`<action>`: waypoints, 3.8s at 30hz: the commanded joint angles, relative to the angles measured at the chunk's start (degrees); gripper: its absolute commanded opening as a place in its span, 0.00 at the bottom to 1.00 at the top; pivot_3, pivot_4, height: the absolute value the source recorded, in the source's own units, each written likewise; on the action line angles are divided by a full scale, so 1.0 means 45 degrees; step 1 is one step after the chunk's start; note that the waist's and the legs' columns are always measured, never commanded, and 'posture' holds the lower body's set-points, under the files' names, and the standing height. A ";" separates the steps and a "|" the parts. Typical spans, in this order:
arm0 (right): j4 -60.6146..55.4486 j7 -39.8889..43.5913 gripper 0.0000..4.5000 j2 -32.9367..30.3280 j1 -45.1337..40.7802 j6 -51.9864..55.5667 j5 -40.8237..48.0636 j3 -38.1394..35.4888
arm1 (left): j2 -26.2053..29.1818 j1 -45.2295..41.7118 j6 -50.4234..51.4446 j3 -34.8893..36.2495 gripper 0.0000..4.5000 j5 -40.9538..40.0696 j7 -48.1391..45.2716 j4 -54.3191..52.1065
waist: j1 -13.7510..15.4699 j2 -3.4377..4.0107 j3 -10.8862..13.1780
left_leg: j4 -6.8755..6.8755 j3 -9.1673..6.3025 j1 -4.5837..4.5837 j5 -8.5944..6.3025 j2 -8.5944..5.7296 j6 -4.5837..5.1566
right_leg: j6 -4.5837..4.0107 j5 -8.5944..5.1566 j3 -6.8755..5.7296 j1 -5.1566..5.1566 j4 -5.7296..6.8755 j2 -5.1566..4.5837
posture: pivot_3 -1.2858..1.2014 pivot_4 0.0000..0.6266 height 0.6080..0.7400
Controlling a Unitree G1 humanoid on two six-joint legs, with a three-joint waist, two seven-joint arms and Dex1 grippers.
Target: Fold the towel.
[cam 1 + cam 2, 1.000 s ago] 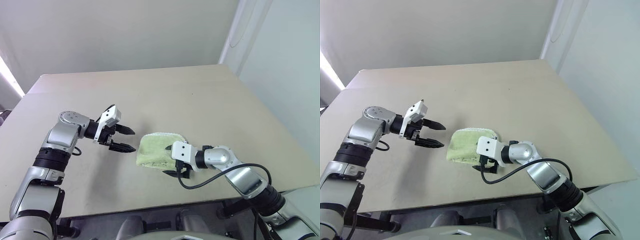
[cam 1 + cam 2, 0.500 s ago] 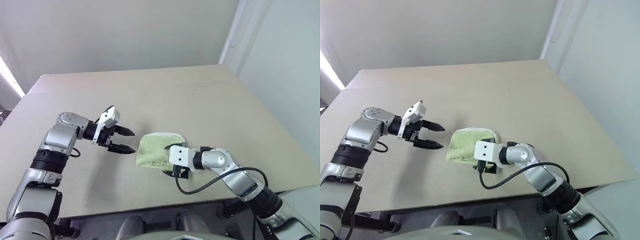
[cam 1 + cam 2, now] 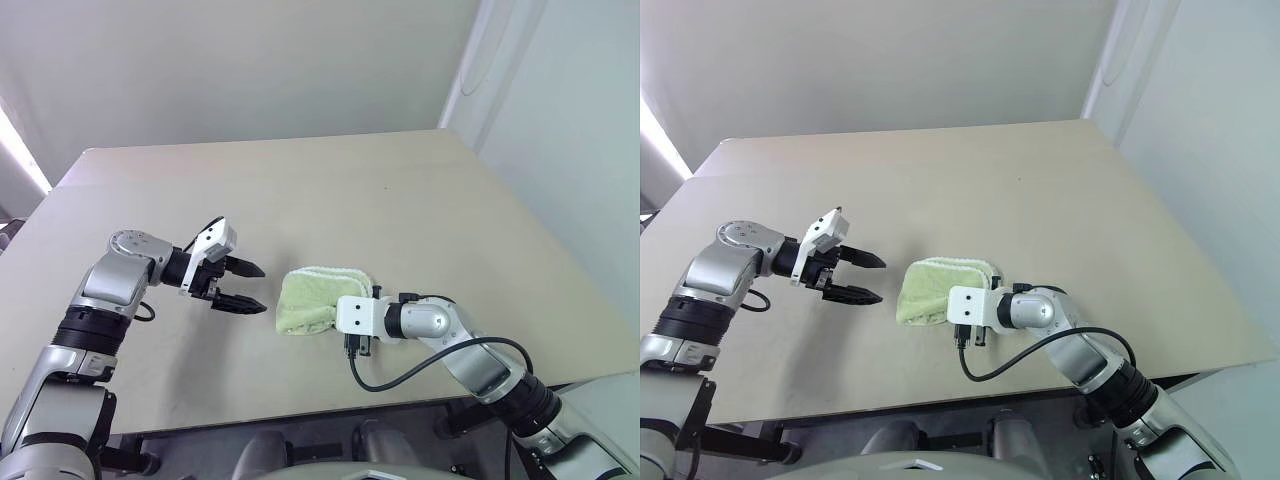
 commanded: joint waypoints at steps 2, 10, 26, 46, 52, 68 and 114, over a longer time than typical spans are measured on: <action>-0.0967 0.0228 0.25 -0.0013 -0.0233 0.0515 0.0746 -0.1425 | 0.0007 -0.0146 -0.0177 0.0042 1.00 -0.0090 0.0074 -0.0151 | 0.0017 0.0000 0.0000 | 0.0001 0.0000 -0.0002 0.0000 0.0000 0.0000 | 0.0000 0.0000 0.0000 0.0000 0.0000 -0.0001 | 0.52 0.00 1.00; -0.3025 0.0302 0.25 0.0508 -0.0694 0.3358 0.4146 -0.5136 | -0.0217 -0.0513 -0.0492 -0.0148 1.00 0.0136 0.0118 0.0588 | 0.0020 0.0006 0.0004 | -0.0001 -0.0001 -0.0006 0.0000 0.0000 0.0000 | -0.0001 0.0001 0.0000 -0.0004 -0.0001 0.0000 | 0.52 0.00 1.00; 0.0616 -0.2057 0.00 -0.1893 -0.1639 0.3530 0.4622 -0.9862 | -0.0893 -0.1383 -0.1463 -0.0380 1.00 0.0544 0.0194 0.2281 | 0.0013 0.0044 0.0022 | -0.0014 0.0016 -0.0018 -0.0001 -0.0011 0.0001 | -0.0002 0.0002 0.0004 -0.0009 -0.0025 -0.0013 | 0.52 0.00 1.00; 0.0163 -0.2901 0.00 -0.1123 0.2623 0.1276 0.2456 -0.5869 | -0.1114 -0.1432 -0.3165 -0.0215 1.00 0.0978 0.0213 0.3881 | 0.0031 0.0057 0.0024 | -0.0009 0.0023 -0.0013 0.0000 -0.0009 0.0001 | 0.0000 0.0001 0.0022 -0.0005 -0.0018 -0.0008 | 0.52 0.00 1.00; -0.0207 -0.2609 0.00 -0.1171 0.3213 0.1049 0.2404 -0.5757 | -0.1079 -0.1328 -0.3382 -0.0209 1.00 0.0999 0.0204 0.4001 | 0.0037 0.0056 0.0024 | -0.0006 0.0019 -0.0004 -0.0001 -0.0008 0.0001 | 0.0000 0.0000 0.0021 0.0000 -0.0016 -0.0002 | 0.52 0.00 1.00; -0.2232 -0.2543 0.90 0.0588 0.1867 0.4364 0.8673 -1.0837 | -0.1256 -0.1529 -0.3034 0.0166 1.00 0.0591 0.0127 0.4678 | 0.0046 0.0055 0.0024 | -0.0006 0.0015 -0.0005 -0.0001 -0.0007 0.0001 | 0.0001 0.0002 0.0021 0.0002 -0.0014 -0.0002 | 0.52 0.00 1.00; -0.4844 0.0967 0.90 -0.2487 0.4791 0.4918 1.2440 -1.0276 | -0.1720 -0.0990 -0.1354 0.2840 1.00 -0.1465 0.2222 0.2469 | 0.0029 0.0049 0.0016 | -0.0001 0.0020 0.0006 -0.0002 -0.0007 0.0000 | 0.0007 -0.0001 0.0031 0.0018 -0.0030 -0.0010 | 0.52 0.00 1.00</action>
